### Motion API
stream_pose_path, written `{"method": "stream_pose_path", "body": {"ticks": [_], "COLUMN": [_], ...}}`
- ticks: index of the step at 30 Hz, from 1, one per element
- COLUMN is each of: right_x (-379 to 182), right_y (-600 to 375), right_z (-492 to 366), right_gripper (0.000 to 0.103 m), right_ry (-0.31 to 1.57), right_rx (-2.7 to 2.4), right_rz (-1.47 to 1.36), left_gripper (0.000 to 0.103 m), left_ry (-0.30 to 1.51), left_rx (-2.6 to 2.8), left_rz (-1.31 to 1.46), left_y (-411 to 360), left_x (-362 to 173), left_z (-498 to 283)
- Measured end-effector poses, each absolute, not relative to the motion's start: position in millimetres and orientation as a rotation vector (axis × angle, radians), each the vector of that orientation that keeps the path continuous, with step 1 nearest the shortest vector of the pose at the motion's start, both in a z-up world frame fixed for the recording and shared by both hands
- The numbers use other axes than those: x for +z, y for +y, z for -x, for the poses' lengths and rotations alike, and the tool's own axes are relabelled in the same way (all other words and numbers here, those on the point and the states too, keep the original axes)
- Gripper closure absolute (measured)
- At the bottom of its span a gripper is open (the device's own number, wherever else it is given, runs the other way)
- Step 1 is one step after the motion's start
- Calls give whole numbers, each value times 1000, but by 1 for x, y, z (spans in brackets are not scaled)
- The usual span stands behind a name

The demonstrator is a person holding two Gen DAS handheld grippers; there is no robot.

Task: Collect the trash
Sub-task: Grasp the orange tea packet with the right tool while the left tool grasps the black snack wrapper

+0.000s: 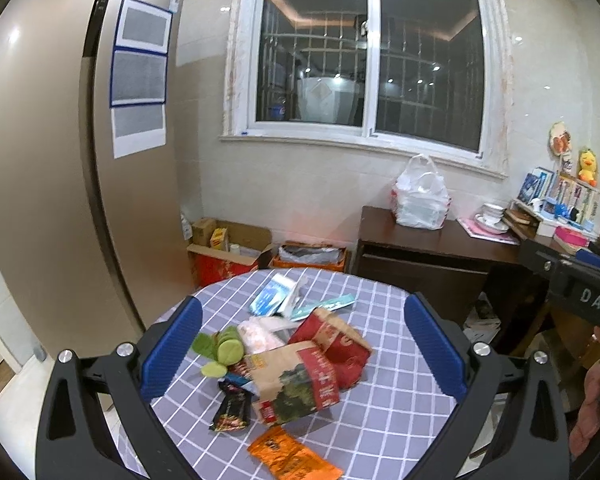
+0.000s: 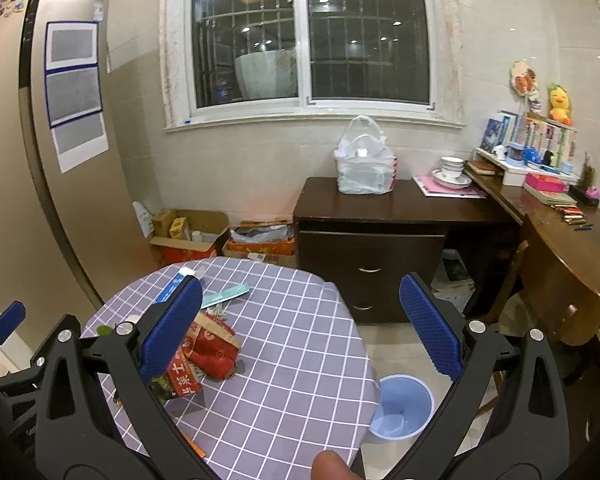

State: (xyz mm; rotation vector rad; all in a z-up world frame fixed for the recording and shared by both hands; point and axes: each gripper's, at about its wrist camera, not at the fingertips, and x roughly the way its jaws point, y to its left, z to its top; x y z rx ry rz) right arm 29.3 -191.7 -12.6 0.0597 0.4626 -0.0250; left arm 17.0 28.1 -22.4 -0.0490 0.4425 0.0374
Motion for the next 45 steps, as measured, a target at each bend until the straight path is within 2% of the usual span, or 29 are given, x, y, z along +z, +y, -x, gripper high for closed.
{"method": "stream_pose_path", "body": {"ticks": [15,33,34,36,37,39,40,45], "right_x": [-114,-231,-234,-242,-242,-241,-240,-239], "right_y": [-136,-18,-13,-3,-1,-1,-4,-29], "right_z": [-74,-65,-65,-63,-61,-63,-63,-72], "right_gripper": [6,7,9,22,25,46,49,49], "right_ry": [740,994,996,984,968,956,952,978], "right_rx": [220,617,617,610,608,612,597,559], "right_rz": [17,249,267,324,341,334,328,262], "left_gripper": [4,4,4,4,4,4,4,4], "left_ry": [594,765,773,782,790,800,813,859], "left_rx": [172,302,302,298,290,274,261,198], "left_rz": [56,71,74,75,75,72,66,23], "left_y": [90,143,144,145,144,143,140,128], "left_x": [-88,-153,-156,-158,-161,-166,-170,-191], "left_z": [-17,-9,-10,-12,-15,-20,-27,-54]}}
